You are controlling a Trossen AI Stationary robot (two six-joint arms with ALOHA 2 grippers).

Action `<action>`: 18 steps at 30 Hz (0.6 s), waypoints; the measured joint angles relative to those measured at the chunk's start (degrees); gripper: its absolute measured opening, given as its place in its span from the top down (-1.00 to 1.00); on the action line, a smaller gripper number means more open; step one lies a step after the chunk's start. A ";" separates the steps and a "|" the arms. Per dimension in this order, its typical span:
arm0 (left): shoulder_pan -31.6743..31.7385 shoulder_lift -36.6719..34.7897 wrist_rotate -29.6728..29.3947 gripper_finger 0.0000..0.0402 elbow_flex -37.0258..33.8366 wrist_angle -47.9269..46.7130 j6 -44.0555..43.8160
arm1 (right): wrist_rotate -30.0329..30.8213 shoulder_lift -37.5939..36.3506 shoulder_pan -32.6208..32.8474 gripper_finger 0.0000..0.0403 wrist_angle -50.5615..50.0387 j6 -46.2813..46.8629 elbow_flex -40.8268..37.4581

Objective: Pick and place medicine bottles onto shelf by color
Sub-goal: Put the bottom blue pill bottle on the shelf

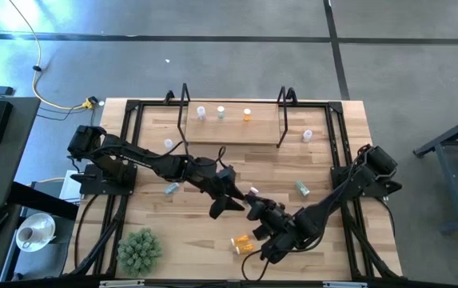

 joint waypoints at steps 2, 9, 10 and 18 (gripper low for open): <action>0.00 -0.02 -1.06 -0.02 0.00 0.01 0.01 | 1.09 0.00 -0.02 0.61 1.22 -1.49 -0.01; 0.37 -0.02 -3.05 -0.02 0.00 0.47 0.13 | 0.94 0.02 -0.11 0.61 2.17 -3.24 0.00; 0.38 -0.04 -3.06 -0.02 0.00 0.48 0.13 | 0.98 0.01 -0.11 0.61 2.17 -3.23 0.00; 0.76 -0.09 -2.99 0.23 0.00 0.59 0.15 | 0.94 0.02 -0.11 0.61 2.13 -3.45 0.00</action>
